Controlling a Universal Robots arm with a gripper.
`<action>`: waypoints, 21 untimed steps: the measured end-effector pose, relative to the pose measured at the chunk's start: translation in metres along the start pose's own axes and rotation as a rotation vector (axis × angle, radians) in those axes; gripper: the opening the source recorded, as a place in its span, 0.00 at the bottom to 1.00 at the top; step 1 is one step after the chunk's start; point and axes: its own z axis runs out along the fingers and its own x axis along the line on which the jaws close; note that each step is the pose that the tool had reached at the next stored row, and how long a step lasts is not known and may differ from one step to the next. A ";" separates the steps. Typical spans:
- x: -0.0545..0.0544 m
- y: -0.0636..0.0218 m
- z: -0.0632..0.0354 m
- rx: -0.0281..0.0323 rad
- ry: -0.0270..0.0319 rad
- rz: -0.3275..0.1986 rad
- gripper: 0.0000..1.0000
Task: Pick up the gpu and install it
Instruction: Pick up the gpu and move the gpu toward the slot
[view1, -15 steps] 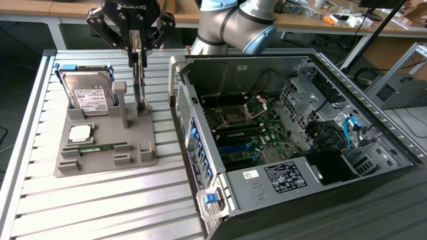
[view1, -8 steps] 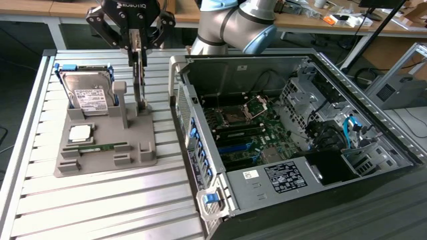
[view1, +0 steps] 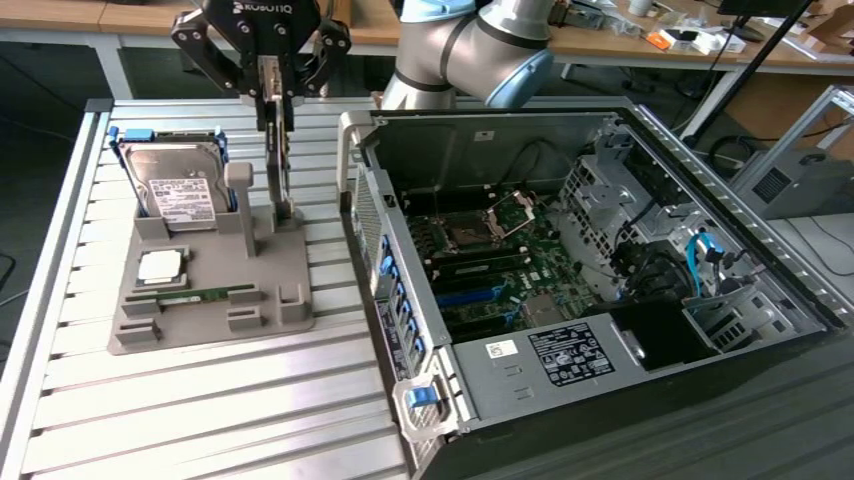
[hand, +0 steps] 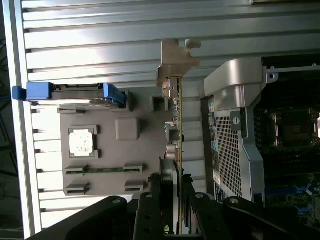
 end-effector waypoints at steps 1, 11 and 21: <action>0.000 0.0000 -0.0002 0.0000 0.0000 0.000 0.27; 0.000 0.0001 -0.0019 0.0000 0.0000 0.000 0.27; 0.000 0.0003 -0.0056 0.0000 0.0000 0.000 0.27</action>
